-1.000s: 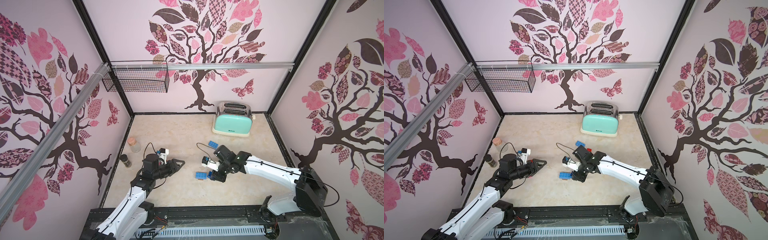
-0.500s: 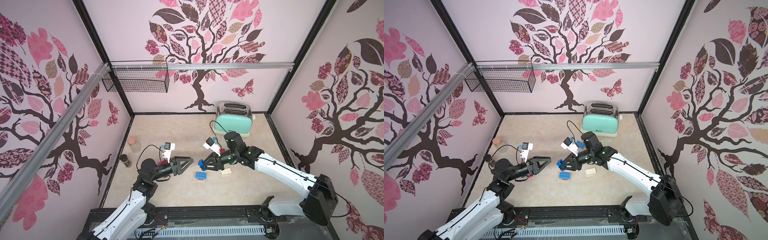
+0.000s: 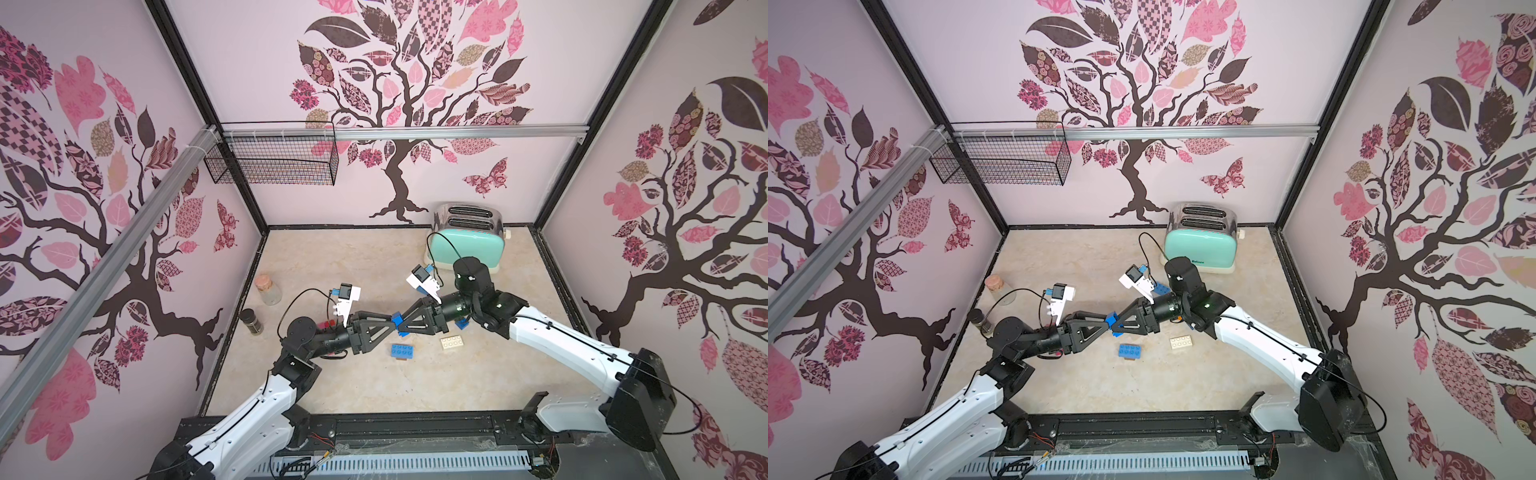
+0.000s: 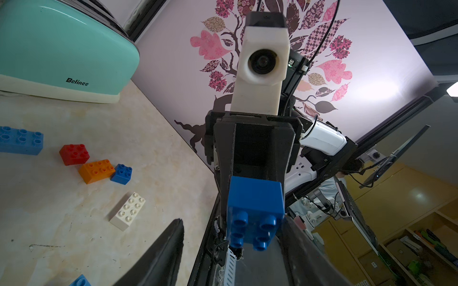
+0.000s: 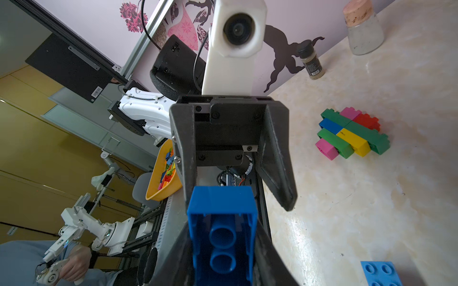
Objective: Assemble a heart with lego
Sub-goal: Place the lego brick at the center of the board.
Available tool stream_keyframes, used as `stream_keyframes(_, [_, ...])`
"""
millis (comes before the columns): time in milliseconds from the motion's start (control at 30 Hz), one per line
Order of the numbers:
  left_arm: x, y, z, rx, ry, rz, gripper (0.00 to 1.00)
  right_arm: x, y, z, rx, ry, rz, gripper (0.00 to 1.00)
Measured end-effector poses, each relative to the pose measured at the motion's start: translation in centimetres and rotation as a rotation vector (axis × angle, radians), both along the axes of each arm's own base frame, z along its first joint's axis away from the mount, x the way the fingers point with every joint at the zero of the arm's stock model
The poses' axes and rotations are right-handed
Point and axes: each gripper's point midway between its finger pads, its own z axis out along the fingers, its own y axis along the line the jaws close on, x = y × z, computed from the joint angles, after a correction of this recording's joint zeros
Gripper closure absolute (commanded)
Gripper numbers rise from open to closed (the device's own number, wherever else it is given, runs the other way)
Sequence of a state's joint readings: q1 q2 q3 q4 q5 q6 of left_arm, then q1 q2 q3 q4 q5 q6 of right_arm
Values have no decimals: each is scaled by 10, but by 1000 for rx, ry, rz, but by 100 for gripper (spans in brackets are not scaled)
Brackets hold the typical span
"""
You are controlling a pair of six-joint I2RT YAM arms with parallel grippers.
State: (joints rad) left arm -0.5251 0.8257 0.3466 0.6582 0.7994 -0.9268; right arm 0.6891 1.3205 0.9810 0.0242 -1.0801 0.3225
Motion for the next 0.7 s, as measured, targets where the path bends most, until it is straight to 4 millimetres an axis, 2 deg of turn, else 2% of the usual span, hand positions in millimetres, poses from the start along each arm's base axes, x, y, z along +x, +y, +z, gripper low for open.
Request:
stream_keyframes(267, [1, -5, 11, -9, -16, -13, 40, -1, 1, -24, -42, 74, 2, 72])
stream_keyframes(433, [0, -14, 11, -2, -22, -28, 43, -2, 0, -24, -47, 98, 8, 72])
stream_keyframes(567, [0, -16, 12, 1, -34, -27, 49, -4, 0, -24, -45, 110, 19, 72])
stream_keyframes(700, [0, -16, 9, 12, -31, -18, 48, -5, -1, -24, -47, 114, 22, 72])
